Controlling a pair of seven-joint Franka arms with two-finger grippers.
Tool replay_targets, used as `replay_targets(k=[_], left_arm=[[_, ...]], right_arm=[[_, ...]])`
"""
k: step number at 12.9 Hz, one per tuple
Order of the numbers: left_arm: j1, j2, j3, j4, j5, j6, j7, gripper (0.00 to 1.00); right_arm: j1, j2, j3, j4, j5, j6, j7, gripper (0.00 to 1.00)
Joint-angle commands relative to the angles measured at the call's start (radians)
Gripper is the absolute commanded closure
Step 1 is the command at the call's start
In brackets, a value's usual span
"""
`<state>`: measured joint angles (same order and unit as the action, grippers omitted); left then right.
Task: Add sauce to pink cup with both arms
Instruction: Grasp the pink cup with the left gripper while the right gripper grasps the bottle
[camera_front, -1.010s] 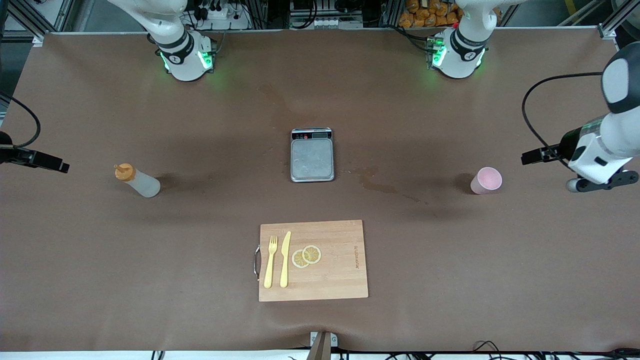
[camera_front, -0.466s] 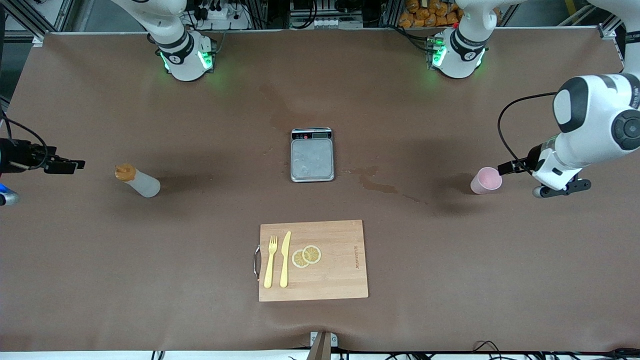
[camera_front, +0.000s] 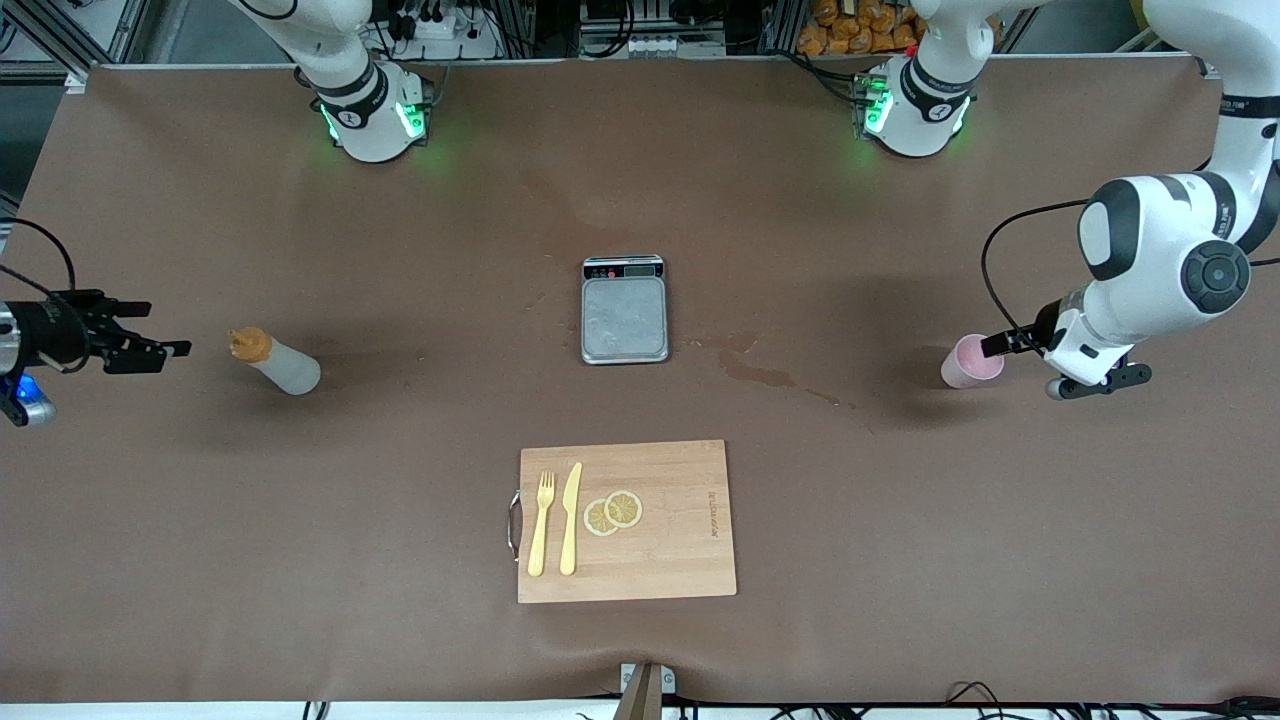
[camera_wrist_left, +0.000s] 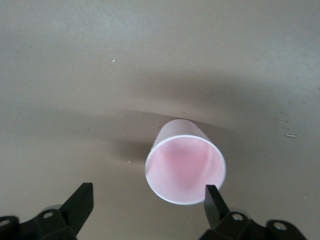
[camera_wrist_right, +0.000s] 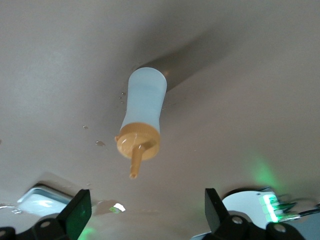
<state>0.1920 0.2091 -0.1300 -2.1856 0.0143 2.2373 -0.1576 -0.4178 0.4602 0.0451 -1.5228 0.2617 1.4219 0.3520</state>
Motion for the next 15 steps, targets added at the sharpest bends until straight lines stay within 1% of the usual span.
replay_targets(k=[1, 2, 4, 5, 6, 7, 8, 9, 12, 14, 15], left_arm=[[0.02, 0.036, -0.005, -0.02, 0.015, 0.048, 0.01, 0.14], [0.021, 0.051, -0.005, -0.02, 0.015, 0.062, 0.01, 0.2], [0.021, 0.068, -0.007, -0.02, 0.015, 0.073, 0.01, 0.28], [0.021, 0.073, -0.005, -0.02, 0.015, 0.073, 0.01, 0.35], [0.021, 0.081, -0.005, -0.019, 0.015, 0.074, 0.01, 0.44], [0.021, 0.084, -0.007, -0.017, 0.015, 0.076, 0.01, 0.63], [0.021, 0.084, -0.007, -0.014, 0.015, 0.076, 0.01, 0.87], [0.021, 0.084, -0.007, -0.013, 0.013, 0.076, 0.009, 1.0], [0.02, 0.073, -0.011, -0.009, 0.015, 0.074, 0.012, 1.0], [0.012, 0.034, -0.029, -0.009, 0.015, 0.058, 0.015, 1.0], [0.014, 0.01, -0.063, -0.006, 0.015, 0.035, 0.015, 1.0]], right_arm=[[-0.098, 0.15, 0.018, 0.114, 0.077, -0.024, 0.022, 0.0], [-0.102, 0.185, 0.019, 0.128, 0.096, -0.032, 0.022, 0.0], [-0.134, 0.256, 0.016, 0.127, 0.221, -0.029, 0.071, 0.0], [-0.137, 0.277, 0.018, 0.125, 0.25, -0.028, 0.082, 0.0], [-0.133, 0.294, 0.018, 0.121, 0.263, -0.024, 0.085, 0.0], [-0.141, 0.325, 0.018, 0.121, 0.298, -0.024, 0.087, 0.0], [-0.154, 0.349, 0.016, 0.121, 0.336, -0.024, 0.094, 0.0], [-0.165, 0.365, 0.016, 0.121, 0.344, -0.024, 0.108, 0.0], [-0.182, 0.385, 0.016, 0.112, 0.347, -0.026, 0.168, 0.0], [-0.177, 0.399, 0.016, 0.096, 0.349, -0.024, 0.176, 0.0], [-0.177, 0.415, 0.016, 0.096, 0.35, -0.023, 0.179, 0.0]])
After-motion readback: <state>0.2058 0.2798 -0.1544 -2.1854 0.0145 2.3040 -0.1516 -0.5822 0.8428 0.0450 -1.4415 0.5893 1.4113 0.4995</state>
